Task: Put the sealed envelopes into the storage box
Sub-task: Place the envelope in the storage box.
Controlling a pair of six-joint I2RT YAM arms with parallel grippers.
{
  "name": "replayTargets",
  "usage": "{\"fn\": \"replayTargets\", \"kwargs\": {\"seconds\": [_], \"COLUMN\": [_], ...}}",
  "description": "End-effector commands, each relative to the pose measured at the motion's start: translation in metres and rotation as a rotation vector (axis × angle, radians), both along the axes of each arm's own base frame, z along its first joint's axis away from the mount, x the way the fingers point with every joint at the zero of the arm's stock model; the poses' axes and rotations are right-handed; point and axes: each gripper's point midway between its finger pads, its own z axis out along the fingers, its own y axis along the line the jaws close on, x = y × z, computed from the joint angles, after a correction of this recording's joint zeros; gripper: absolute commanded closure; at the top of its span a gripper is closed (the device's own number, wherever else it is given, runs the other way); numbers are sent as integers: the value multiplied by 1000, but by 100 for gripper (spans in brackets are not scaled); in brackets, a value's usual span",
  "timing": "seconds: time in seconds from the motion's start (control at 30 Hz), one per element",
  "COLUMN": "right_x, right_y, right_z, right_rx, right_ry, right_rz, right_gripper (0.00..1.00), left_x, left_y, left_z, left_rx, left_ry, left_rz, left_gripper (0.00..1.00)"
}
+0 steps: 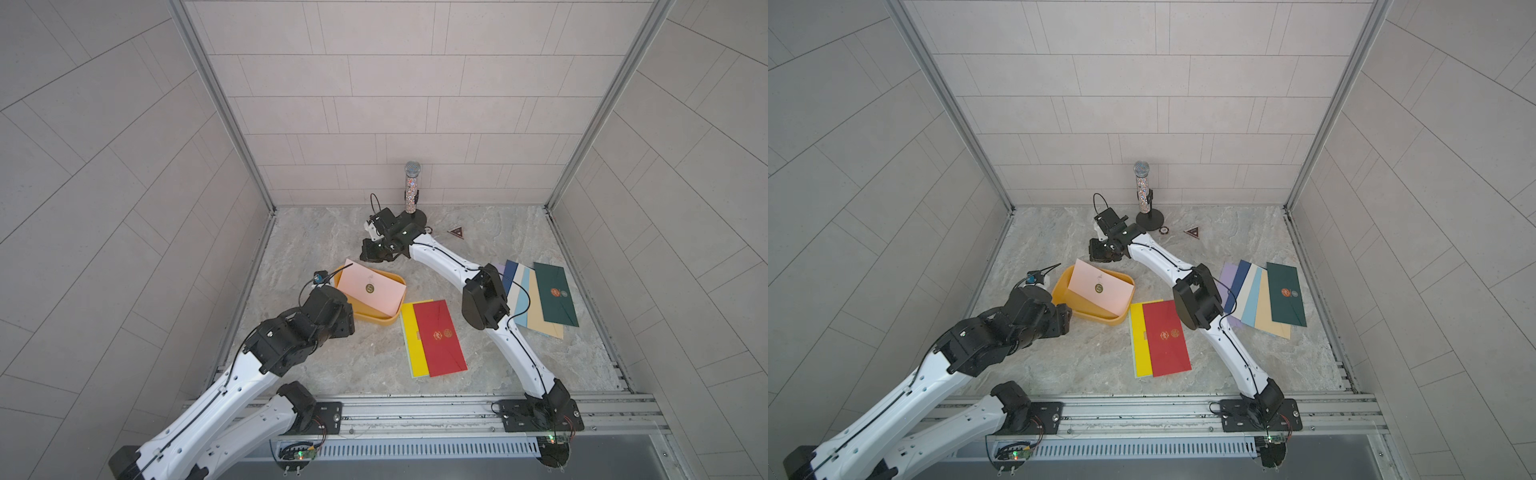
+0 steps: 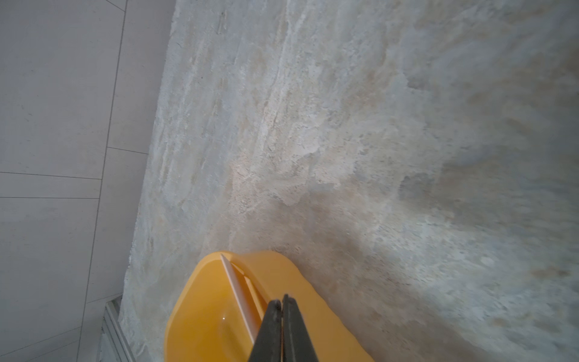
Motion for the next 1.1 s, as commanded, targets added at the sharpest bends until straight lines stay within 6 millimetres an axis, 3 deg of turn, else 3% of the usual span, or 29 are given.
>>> {"fn": "replayTargets", "kwargs": {"seconds": [0.0, 0.33, 0.7, 1.07], "right_x": [-12, -21, -13, 0], "right_y": [14, 25, 19, 13], "right_z": [-5, -17, 18, 26], "right_rx": [21, 42, 69, 88], "right_ry": [31, 69, -15, -32], "right_rz": [36, 83, 101, 27], "right_gripper": [91, 95, 93, 92], "left_x": [0, 0, 0, 0], "left_y": [2, 0, 0, -1], "left_z": [-2, -3, -4, -4], "left_rx": [14, 12, 10, 7], "left_ry": [-3, -1, -1, -2], "left_rz": [4, -4, -5, -5], "left_gripper": [28, 28, 28, 28]}}
